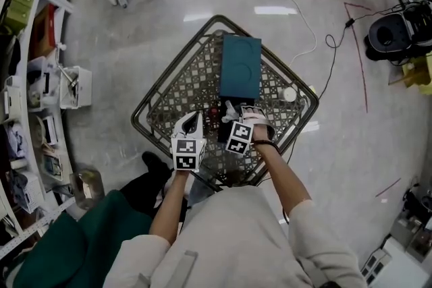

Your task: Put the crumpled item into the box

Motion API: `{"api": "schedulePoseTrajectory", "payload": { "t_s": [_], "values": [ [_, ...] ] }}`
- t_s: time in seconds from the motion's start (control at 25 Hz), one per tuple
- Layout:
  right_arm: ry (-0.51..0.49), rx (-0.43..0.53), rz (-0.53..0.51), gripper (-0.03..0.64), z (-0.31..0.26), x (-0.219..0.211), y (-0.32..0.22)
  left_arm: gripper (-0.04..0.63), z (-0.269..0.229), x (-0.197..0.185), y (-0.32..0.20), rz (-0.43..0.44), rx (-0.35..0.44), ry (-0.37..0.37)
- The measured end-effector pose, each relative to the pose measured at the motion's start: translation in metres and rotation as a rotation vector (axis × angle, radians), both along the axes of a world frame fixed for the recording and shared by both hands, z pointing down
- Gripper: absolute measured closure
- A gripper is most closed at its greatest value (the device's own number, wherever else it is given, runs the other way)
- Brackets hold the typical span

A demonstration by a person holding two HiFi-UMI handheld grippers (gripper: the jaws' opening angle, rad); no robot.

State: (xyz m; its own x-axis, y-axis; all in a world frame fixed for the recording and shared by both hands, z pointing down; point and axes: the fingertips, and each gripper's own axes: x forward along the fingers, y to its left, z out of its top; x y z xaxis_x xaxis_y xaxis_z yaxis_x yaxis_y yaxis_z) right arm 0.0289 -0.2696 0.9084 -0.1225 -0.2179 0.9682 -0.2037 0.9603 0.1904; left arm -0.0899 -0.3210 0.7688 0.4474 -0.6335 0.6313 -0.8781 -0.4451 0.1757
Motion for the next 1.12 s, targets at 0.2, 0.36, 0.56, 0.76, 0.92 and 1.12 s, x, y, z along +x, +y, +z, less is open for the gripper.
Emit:
{"api": "schedulePoseTrajectory", "payload": {
  "t_s": [0.2, 0.36, 0.56, 0.76, 0.92, 1.12],
  "values": [
    [-0.011, 0.040, 0.009, 0.311, -0.011, 0.004, 0.001, 0.589, -0.006, 0.006, 0.003, 0.007, 0.009, 0.001],
    [-0.058, 0.077, 0.070, 0.332, -0.028, 0.006, 0.003, 0.589, -0.010, 0.009, 0.006, 0.013, 0.020, 0.005],
    [-0.157, 0.137, 0.187, 0.399, -0.060, 0.010, -0.001, 0.589, -0.018, 0.015, 0.007, 0.022, 0.034, 0.008],
    [-0.199, 0.176, 0.272, 0.508, -0.074, 0.020, 0.008, 0.589, -0.026, 0.021, 0.018, 0.031, 0.045, 0.010],
    [-0.219, 0.179, 0.315, 0.563, -0.078, 0.029, 0.009, 0.589, -0.032, 0.028, 0.018, 0.033, 0.061, 0.012],
    [-0.345, 0.201, 0.481, 0.612, -0.102, 0.036, 0.003, 0.589, -0.045, 0.031, 0.021, 0.029, 0.086, 0.017]
  ]
}}
